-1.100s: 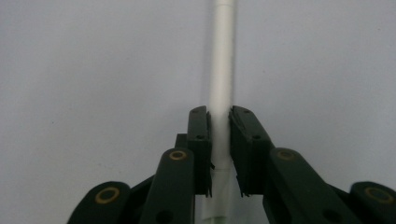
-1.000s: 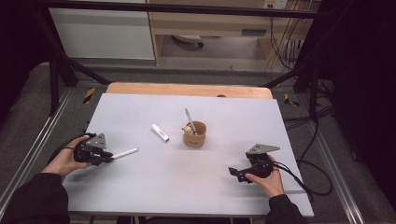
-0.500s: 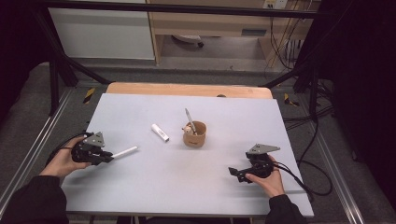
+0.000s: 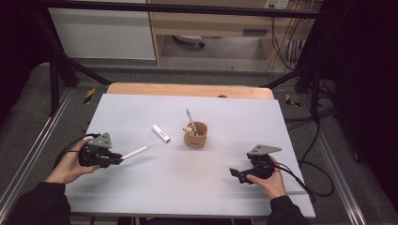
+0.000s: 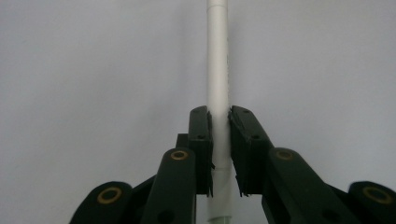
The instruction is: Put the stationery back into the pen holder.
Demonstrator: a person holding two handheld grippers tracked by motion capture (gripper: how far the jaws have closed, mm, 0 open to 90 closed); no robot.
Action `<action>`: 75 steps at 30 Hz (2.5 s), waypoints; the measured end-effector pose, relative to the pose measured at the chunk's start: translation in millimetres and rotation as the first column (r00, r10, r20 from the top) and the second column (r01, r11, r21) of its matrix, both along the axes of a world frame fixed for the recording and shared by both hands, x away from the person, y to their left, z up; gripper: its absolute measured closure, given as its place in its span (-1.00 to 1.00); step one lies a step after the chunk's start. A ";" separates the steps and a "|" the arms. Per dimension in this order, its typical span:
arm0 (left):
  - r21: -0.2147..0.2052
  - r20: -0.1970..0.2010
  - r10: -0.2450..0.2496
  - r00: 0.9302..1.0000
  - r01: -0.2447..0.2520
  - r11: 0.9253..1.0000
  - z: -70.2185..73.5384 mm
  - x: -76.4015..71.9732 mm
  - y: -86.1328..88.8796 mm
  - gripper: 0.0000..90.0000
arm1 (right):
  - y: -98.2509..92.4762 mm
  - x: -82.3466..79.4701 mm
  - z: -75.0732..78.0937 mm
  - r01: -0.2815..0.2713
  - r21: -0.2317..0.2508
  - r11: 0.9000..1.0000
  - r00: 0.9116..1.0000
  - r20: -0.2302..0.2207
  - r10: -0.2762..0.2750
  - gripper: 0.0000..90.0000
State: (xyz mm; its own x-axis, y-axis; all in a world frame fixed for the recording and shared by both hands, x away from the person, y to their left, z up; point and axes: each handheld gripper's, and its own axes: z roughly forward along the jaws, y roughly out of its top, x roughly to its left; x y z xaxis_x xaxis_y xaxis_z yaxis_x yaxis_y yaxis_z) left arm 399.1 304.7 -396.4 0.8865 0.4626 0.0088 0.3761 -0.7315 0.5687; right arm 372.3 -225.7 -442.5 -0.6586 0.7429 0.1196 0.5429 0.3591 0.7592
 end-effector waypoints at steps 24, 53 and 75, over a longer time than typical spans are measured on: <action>-0.030 -0.066 -0.063 0.996 0.061 0.998 -0.2 -20.6 -93.4 0.74 | 33.1 -5.8 9.9 -0.102 -0.083 0.991 0.994 0.042 0.105 -0.98; 0.009 -0.134 -0.128 0.983 0.130 0.991 4.7 -26.7 -178.8 0.74 | 98.2 -14.7 28.3 -0.276 -0.366 0.889 0.927 0.143 0.347 -0.91; 0.072 -0.148 -0.127 0.981 0.139 0.988 15.9 -22.2 -219.3 0.74 | 118.3 -22.4 34.8 -0.401 -0.556 0.728 0.784 0.202 0.587 -0.46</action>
State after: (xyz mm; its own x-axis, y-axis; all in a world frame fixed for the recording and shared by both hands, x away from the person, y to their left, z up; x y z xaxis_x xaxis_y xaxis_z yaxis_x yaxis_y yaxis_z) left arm 376.9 85.4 -380.5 0.9350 0.3433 -0.0889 0.3449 -0.8223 0.4526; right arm 349.9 -107.4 -407.7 -0.8713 0.1968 -0.4495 -0.0774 0.8495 0.5219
